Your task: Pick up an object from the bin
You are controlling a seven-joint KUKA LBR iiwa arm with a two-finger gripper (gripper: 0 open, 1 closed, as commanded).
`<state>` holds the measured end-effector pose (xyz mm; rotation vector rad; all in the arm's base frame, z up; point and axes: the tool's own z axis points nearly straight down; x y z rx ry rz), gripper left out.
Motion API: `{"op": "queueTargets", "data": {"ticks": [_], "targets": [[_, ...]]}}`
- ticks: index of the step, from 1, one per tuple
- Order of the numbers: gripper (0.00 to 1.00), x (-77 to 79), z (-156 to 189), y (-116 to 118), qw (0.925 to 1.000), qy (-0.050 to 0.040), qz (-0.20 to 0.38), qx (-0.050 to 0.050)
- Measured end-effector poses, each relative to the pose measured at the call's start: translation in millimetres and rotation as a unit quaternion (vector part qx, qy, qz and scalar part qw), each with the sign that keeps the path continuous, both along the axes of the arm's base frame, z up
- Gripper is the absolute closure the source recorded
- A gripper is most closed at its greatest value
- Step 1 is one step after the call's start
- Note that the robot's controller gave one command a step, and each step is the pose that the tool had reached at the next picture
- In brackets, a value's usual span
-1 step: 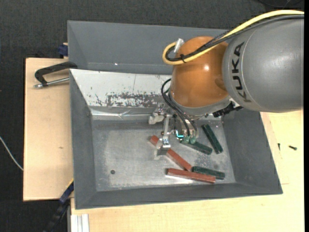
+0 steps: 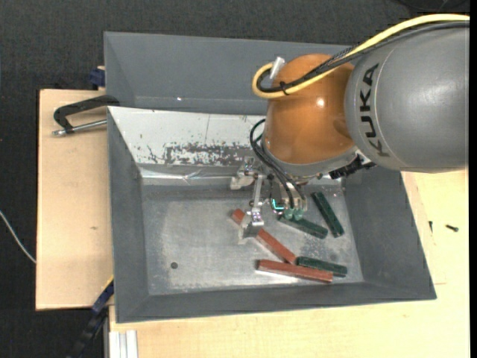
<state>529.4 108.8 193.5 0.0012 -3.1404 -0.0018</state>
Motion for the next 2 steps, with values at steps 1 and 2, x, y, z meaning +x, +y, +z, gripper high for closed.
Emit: {"op": "queueTargets", "data": {"ticks": [1,2], "targets": [[0.00,22.4,-40,-36,0.9999,-0.0049,-0.015,0.002],[0.00,13.7,-86,-53,0.9992,0.0000,-0.039,-0.001]]}}
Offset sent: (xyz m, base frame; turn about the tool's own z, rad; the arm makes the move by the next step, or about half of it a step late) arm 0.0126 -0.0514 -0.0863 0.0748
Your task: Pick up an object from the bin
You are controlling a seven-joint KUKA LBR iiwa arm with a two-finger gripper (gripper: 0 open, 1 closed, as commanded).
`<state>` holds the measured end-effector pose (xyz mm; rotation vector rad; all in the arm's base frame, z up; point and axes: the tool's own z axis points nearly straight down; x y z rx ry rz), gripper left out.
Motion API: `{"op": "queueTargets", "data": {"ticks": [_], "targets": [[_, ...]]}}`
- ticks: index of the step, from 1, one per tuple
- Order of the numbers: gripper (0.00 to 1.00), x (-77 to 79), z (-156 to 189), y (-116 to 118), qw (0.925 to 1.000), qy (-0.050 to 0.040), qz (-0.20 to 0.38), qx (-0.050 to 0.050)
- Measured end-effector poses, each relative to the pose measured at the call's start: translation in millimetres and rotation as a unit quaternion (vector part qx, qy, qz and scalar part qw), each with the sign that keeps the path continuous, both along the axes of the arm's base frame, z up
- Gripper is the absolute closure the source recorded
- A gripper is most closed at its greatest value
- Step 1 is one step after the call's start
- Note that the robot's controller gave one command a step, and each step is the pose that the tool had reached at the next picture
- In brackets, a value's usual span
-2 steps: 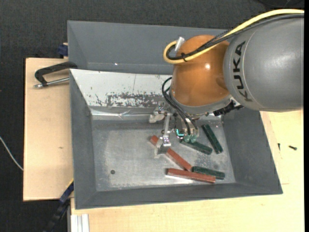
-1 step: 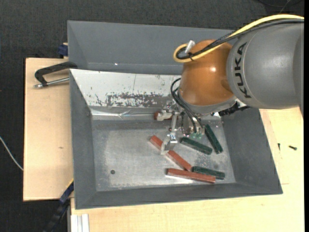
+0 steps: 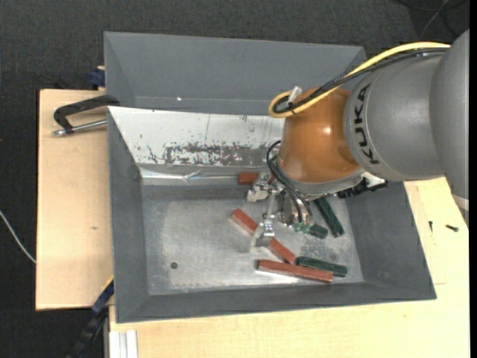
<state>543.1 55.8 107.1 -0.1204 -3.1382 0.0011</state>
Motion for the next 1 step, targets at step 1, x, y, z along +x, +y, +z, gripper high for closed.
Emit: {"op": "queueTargets", "data": {"ticks": [1], "targets": [[1.00,26.2,-28.6,-18.4,0.9996,0.0001,0.028,0.002]]}}
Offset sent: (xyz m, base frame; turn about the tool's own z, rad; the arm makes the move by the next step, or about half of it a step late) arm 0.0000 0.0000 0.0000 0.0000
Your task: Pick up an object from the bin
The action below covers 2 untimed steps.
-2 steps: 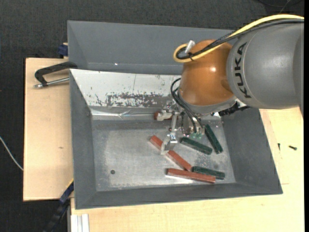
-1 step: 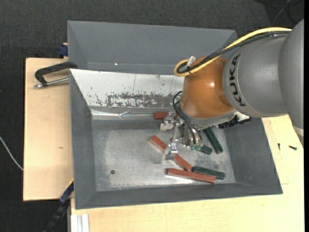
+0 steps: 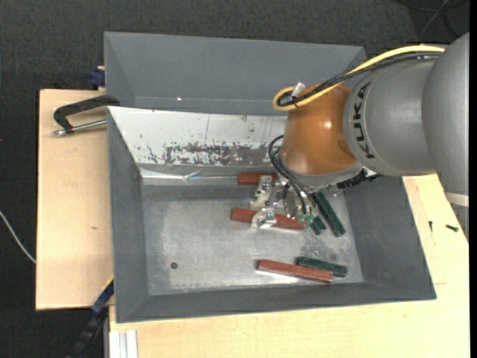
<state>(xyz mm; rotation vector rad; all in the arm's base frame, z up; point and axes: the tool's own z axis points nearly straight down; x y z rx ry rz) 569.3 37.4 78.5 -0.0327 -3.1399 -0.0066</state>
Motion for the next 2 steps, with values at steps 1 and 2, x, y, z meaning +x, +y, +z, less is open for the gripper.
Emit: {"op": "queueTargets", "data": {"ticks": [1,2], "targets": [[1.00,0.1,0,0,1.0000,-0.0001,0.000,0.000],[1.00,-16.7,142,-2,0.9995,-0.0040,0.030,-0.001]]}}
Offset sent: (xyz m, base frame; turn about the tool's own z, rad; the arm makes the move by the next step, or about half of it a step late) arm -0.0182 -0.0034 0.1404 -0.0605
